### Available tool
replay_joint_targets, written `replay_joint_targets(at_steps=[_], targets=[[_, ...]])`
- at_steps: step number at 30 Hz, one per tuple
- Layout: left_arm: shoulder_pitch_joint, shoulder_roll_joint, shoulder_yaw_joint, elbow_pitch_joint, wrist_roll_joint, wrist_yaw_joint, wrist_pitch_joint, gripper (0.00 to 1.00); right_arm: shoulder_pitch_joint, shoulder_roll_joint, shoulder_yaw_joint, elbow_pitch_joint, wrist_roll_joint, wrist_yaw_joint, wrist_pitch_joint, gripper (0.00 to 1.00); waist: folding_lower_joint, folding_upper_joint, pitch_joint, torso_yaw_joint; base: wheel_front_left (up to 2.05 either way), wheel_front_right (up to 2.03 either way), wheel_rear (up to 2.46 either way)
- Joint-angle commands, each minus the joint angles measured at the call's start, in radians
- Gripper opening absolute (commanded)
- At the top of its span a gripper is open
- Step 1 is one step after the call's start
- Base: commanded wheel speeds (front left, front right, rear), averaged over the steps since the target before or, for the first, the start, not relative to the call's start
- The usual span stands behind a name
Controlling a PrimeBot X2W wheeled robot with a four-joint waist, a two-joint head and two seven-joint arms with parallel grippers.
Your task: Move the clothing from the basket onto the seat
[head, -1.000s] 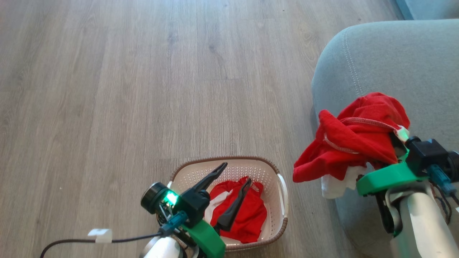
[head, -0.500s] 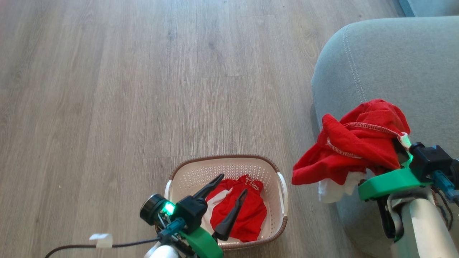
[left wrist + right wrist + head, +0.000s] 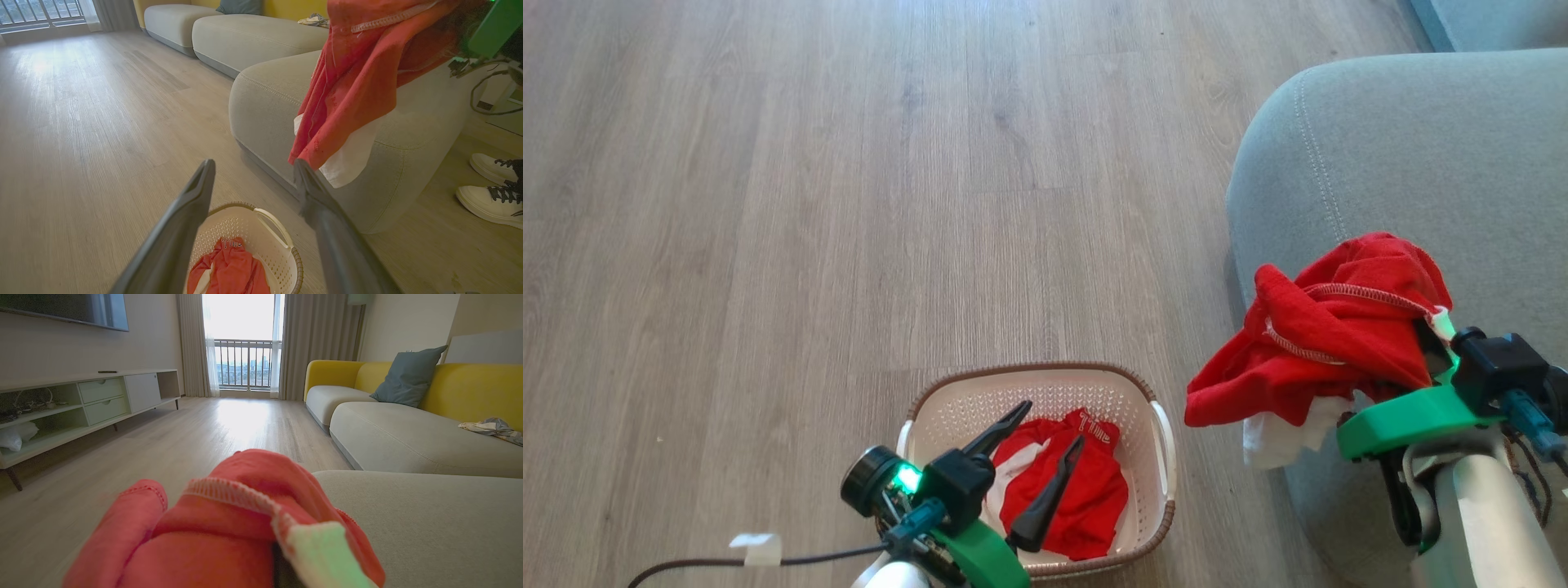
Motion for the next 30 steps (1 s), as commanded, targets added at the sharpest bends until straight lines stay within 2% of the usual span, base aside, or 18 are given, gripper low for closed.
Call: replay_joint_targets(at_steps=[1,8,13,30], targets=[[-0.023,-0.006,0.035,-0.030,0.010,-0.001,-0.010,1.00,-0.025,-0.004,0.019,-0.035,0.007,0.000,-0.006,0.00,0.0000,0.0000,0.001,-0.001,0.00,0.00,0.00],[-0.027,-0.007,0.043,-0.034,0.015,-0.001,-0.010,1.00,-0.030,-0.009,0.016,-0.043,0.003,0.000,-0.006,0.00,0.0000,0.0000,0.010,-0.010,0.00,0.00,0.00],[-0.034,-0.005,0.050,-0.044,0.022,-0.001,-0.010,1.00,-0.045,-0.009,0.017,-0.052,-0.009,0.000,-0.006,0.00,0.0000,0.0000,0.024,-0.049,0.00,0.00,0.00],[-0.071,0.002,0.038,-0.072,0.039,-0.001,-0.010,1.00,-0.066,-0.003,0.008,-0.089,-0.025,0.000,-0.006,0.00,0.0000,0.0000,0.086,-0.284,0.00,0.00,0.00]])
